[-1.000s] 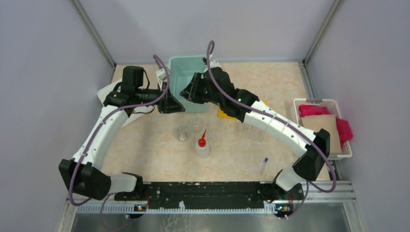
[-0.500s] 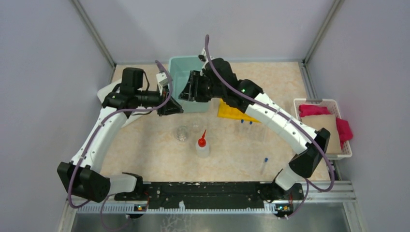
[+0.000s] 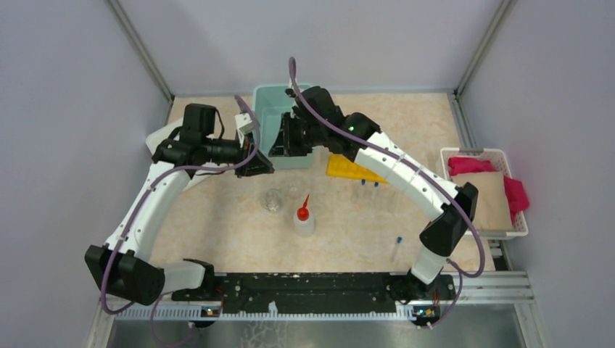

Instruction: Organize the chemistry lab equipment

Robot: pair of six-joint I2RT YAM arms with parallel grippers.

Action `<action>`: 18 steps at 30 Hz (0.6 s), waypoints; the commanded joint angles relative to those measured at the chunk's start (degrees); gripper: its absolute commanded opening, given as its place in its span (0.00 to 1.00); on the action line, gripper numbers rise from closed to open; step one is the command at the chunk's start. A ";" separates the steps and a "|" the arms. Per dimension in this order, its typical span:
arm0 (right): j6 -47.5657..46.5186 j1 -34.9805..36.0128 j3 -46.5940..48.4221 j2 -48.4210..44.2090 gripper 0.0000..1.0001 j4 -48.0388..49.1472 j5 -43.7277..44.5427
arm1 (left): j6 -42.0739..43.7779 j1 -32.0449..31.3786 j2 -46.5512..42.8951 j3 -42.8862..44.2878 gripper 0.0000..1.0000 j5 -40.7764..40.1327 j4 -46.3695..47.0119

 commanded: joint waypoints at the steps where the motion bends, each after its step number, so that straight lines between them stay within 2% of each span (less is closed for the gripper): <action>1: -1.32 -0.73 4.34 -0.89 0.00 -1.55 -0.61 | 1.49 -0.38 -1.49 0.33 0.29 -0.51 -0.26; 3: -2.10 -1.17 4.24 -2.11 0.00 -3.28 0.57 | -0.48 -0.38 -1.33 0.33 0.55 -2.36 0.68; 5: -3.04 -1.98 2.67 -4.51 0.00 -5.79 2.96 | -2.88 -0.38 -1.43 0.42 0.94 -4.19 1.33; 7: -3.88 -3.27 -0.28 -8.17 0.00 -7.84 6.54 | -4.69 -0.38 -1.42 0.61 0.99 -5.85 1.78; 14: -5.17 -10.35 -14.75 -23.92 0.00 -17.22 26.04 | -6.99 -0.38 -0.66 2.20 0.99 -8.05 0.50; 18: -3.87 -15.77 -23.74 -29.71 0.00 -19.83 32.01 | -7.36 -0.32 -0.55 2.45 0.99 -8.23 0.37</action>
